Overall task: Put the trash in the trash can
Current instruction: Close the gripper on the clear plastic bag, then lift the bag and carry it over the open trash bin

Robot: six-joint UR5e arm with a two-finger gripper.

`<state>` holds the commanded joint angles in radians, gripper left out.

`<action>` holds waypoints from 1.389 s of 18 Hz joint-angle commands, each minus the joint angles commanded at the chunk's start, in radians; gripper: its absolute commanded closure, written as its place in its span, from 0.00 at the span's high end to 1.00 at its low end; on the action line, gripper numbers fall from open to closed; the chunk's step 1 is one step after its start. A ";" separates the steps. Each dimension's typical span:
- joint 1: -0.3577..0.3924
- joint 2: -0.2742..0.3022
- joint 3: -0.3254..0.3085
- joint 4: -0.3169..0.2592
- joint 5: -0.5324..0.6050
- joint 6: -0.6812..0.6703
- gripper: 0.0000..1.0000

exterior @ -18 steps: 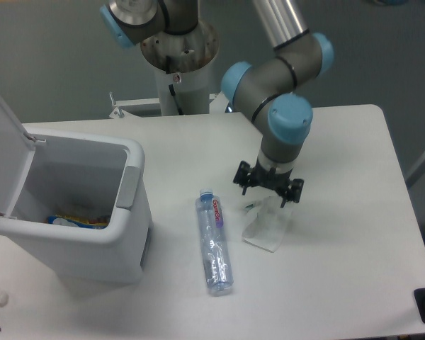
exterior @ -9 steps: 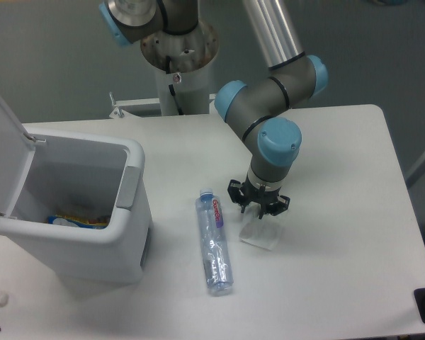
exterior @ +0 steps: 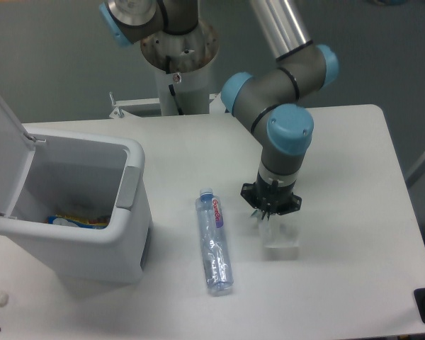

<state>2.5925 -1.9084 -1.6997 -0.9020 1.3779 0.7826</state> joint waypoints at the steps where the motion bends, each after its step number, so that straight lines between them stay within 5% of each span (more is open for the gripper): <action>1: 0.000 0.037 0.005 -0.002 -0.043 -0.026 0.00; 8: -0.024 0.213 0.043 -0.002 -0.344 -0.192 0.00; 14: -0.161 0.308 0.051 -0.003 -0.362 -0.273 0.00; 23: -0.337 0.322 0.052 0.000 -0.355 -0.348 0.00; 24: -0.350 0.319 0.054 0.003 -0.358 -0.345 0.25; 25: -0.359 0.318 0.055 0.008 -0.358 -0.338 0.71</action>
<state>2.2336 -1.5907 -1.6444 -0.8944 1.0201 0.4448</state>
